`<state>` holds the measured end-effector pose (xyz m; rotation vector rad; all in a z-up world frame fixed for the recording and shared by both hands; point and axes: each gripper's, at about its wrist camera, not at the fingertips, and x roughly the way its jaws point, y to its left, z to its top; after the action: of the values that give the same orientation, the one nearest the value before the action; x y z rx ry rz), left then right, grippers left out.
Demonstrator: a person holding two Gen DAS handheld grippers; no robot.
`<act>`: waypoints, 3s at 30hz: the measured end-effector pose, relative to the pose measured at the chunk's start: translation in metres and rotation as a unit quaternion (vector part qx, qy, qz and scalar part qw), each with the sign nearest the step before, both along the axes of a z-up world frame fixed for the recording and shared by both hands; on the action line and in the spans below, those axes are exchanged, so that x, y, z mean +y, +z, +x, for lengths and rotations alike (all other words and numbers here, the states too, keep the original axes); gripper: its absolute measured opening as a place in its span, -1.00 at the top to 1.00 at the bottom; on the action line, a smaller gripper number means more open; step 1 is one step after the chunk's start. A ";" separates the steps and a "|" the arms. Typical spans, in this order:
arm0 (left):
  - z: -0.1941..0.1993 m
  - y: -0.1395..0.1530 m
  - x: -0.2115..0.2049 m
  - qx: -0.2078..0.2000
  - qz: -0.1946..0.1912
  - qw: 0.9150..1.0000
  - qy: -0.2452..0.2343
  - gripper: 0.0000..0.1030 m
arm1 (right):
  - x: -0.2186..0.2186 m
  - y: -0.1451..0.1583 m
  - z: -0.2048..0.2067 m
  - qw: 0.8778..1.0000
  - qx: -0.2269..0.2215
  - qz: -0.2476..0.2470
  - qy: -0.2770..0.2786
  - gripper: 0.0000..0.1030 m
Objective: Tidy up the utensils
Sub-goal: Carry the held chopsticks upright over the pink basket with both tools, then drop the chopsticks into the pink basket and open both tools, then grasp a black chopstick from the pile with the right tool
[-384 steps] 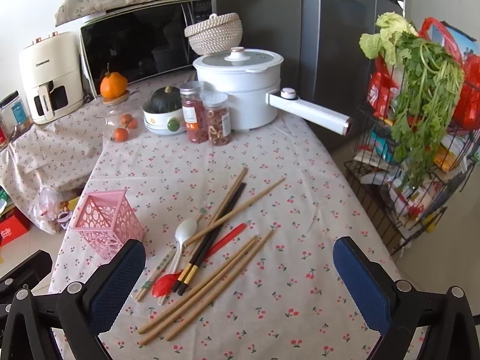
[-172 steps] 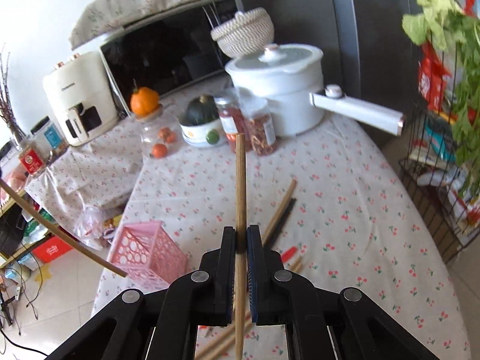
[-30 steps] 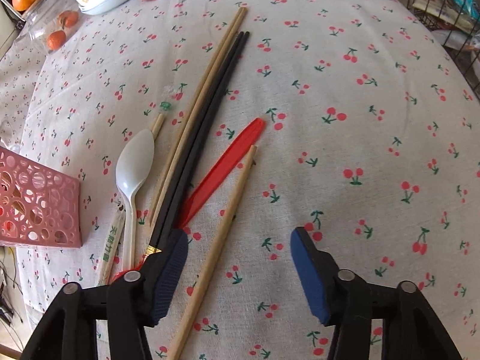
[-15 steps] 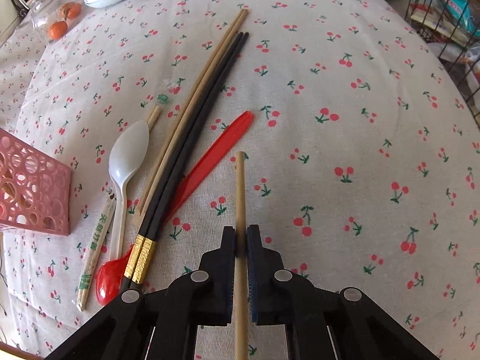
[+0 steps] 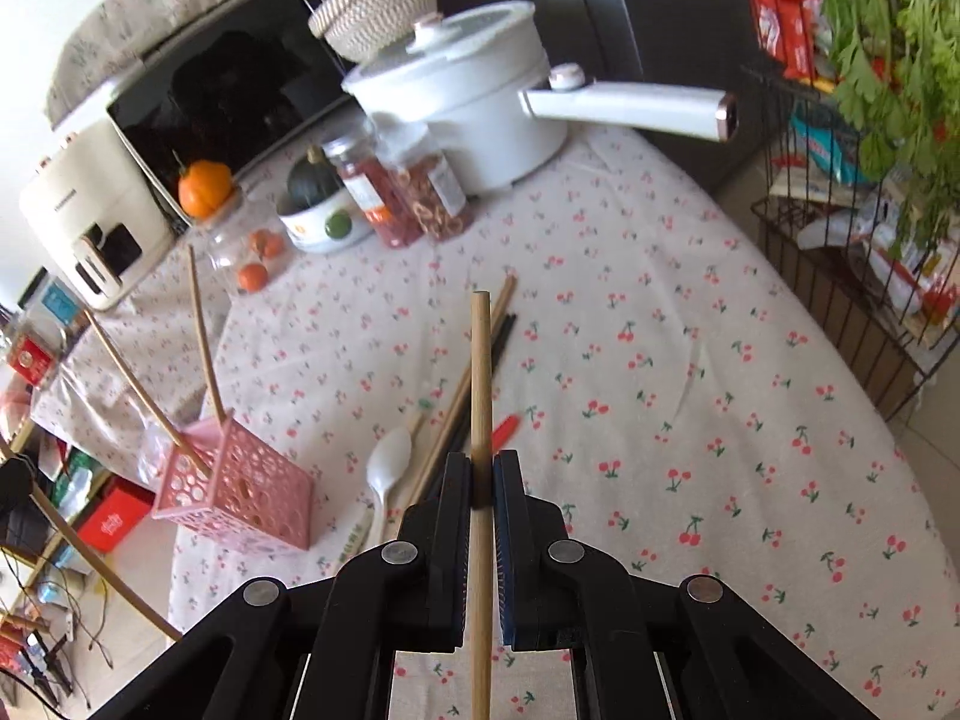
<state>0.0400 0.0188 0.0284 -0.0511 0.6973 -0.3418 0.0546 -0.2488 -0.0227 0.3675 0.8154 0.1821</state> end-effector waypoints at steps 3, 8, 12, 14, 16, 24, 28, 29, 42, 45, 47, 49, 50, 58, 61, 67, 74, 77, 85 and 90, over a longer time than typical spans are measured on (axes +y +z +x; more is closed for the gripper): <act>-0.004 0.012 0.002 -0.028 -0.003 1.000 0.006 0.89 | 0.007 0.021 -0.006 0.999 -0.043 -0.003 0.006 0.89; -0.006 0.029 0.009 -0.072 -0.019 0.997 0.028 0.89 | 0.018 0.052 -0.014 0.994 -0.109 -0.012 0.017 0.89; -0.009 0.041 0.024 -0.103 -0.043 0.992 0.055 0.89 | 0.027 0.064 -0.016 0.990 -0.138 -0.014 0.024 0.89; -0.011 0.045 0.031 -0.121 -0.045 0.989 0.069 0.89 | 0.031 0.065 -0.014 0.990 -0.137 -0.007 0.029 0.89; -0.011 0.047 0.038 -0.133 -0.046 0.987 0.080 0.89 | 0.036 0.067 -0.012 0.990 -0.139 -0.003 0.038 0.89; -0.003 0.047 0.060 -0.178 -0.053 0.975 0.123 0.89 | 0.056 0.078 -0.001 0.985 -0.162 0.033 0.044 0.89; 0.010 0.033 0.056 -0.189 -0.034 0.973 0.125 0.89 | 0.072 0.083 0.003 0.981 -0.186 0.046 0.042 0.89; 0.014 0.029 0.054 -0.189 -0.029 0.974 0.124 0.89 | 0.076 0.083 0.005 0.980 -0.190 0.049 0.042 0.89; 0.061 -0.029 0.051 -0.136 -0.017 0.984 0.115 0.89 | 0.130 0.062 0.032 0.976 -0.206 0.052 0.056 0.89; 0.067 -0.036 0.049 -0.124 -0.010 0.986 0.111 0.89 | 0.137 0.056 0.037 0.977 -0.200 0.037 0.056 0.89; 0.071 -0.040 0.048 -0.114 -0.006 0.988 0.107 0.88 | 0.142 0.050 0.041 0.979 -0.194 0.027 0.059 0.89; 0.073 -0.042 0.048 -0.102 -0.005 0.989 0.107 0.88 | 0.147 0.044 0.046 0.981 -0.184 0.019 0.065 0.88; 0.073 -0.042 0.049 -0.100 -0.006 0.989 0.112 0.86 | 0.150 0.041 0.048 0.981 -0.178 0.016 0.069 0.88; 0.064 -0.032 0.058 -0.073 -0.020 0.989 0.129 0.42 | 0.147 0.035 0.049 0.982 -0.156 0.042 0.095 0.74; 0.056 -0.028 0.059 -0.065 -0.024 0.989 0.130 0.09 | 0.136 0.041 0.044 0.981 -0.161 0.052 0.091 0.42; 0.042 -0.024 0.060 -0.027 -0.046 0.990 0.128 -0.57 | 0.106 0.046 0.036 0.985 -0.158 0.035 0.066 -0.09; 0.035 -0.039 0.043 0.026 -0.025 0.994 0.105 -0.66 | 0.084 0.021 0.039 0.993 -0.098 -0.040 0.052 -0.44; 0.033 -0.048 0.034 0.048 -0.011 0.995 0.090 -0.66 | 0.076 0.003 0.043 0.994 -0.059 -0.073 0.054 -0.46; 0.026 -0.082 0.023 0.104 0.008 0.992 0.064 -0.66 | 0.047 -0.050 0.052 0.992 0.054 -0.102 0.045 -0.48; 0.022 -0.105 0.023 0.117 0.008 0.992 0.051 -0.66 | 0.031 -0.082 0.067 0.990 0.112 -0.072 0.038 -0.49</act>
<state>0.0619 0.0419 -0.0762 -0.1122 0.9271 -0.2343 0.1213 -0.2183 -0.1043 0.2231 1.0591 0.1524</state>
